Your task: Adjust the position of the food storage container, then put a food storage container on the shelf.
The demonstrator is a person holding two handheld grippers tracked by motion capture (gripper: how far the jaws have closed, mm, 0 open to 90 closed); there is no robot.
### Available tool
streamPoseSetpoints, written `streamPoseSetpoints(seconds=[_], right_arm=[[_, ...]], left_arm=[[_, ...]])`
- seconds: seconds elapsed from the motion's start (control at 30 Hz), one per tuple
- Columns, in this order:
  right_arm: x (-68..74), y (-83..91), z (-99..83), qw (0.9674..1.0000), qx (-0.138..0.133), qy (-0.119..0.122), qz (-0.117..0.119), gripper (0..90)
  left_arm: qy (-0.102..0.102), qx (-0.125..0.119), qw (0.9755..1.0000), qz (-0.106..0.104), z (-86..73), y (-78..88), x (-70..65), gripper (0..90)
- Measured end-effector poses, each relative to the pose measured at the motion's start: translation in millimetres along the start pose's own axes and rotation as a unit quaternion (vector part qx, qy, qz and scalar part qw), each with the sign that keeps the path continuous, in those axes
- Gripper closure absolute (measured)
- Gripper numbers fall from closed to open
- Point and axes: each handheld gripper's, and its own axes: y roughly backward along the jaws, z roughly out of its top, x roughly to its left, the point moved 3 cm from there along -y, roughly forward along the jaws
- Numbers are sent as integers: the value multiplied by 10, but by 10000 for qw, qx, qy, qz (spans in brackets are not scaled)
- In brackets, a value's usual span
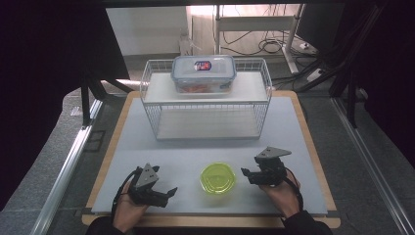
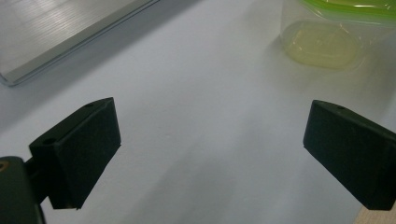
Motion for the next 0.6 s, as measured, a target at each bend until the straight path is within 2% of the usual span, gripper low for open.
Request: streamPoseSetpoints(seconds=[0.23, 0.37, 0.5, 0.6], right_arm=[[-5, 59, -56, 9998, -100, -158, -2, 114], [16, 90, -53, 9990, -120, -350, 239, 72], [68, 118, -21, 9994, -125, -215, 239, 60], [109, 134, 8, 9990, -93, -294, 330, 60]], left_arm=[[-23, 6, 10000, 17, -1, -3, -7, 37], [-48, 24, 10000, 20, -2, -8, -8, 37], [-44, 26, 10000, 14, -4, -9, -6, 37], [-60, 35, 10000, 17, -4, -10, -7, 37]])
